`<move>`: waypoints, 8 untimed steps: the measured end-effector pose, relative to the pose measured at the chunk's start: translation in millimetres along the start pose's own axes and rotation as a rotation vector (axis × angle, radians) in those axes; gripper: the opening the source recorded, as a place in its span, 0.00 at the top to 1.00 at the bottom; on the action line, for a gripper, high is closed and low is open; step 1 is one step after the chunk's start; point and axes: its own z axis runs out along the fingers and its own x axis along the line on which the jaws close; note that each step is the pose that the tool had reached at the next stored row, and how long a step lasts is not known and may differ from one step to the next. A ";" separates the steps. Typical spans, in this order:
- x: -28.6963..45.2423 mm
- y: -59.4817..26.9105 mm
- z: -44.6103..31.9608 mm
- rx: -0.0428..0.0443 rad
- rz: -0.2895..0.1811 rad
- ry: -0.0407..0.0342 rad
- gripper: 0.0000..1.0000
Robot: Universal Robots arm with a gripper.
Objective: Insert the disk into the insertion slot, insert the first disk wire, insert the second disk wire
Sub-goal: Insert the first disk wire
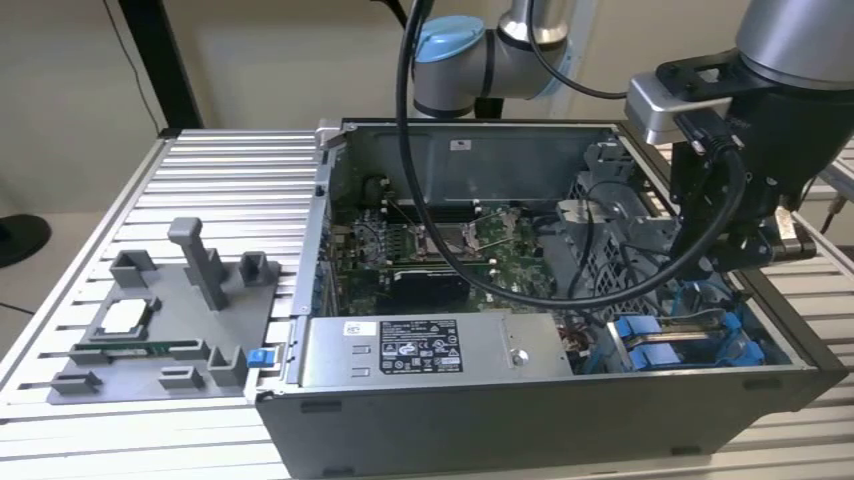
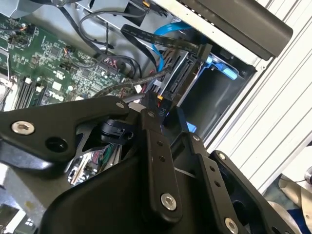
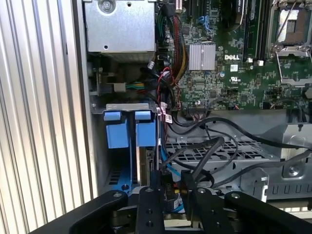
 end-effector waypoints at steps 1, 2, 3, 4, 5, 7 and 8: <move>0.0 0.0 0.0 0.0000 0.000 -0.0003 0.00; 0.0 0.0 0.0 0.0000 0.000 -0.0005 0.00; 0.0 0.0 0.0 0.0000 0.000 -0.0009 0.00; 0.0 0.0 0.0 -0.0001 0.000 -0.0013 0.00; 0.0 0.0 0.0 -0.0001 0.000 -0.0016 0.00; 0.0 0.0 0.0 -0.0001 0.000 -0.0022 1.00; 0.0 0.0 0.0 -0.0001 0.000 -0.0025 1.00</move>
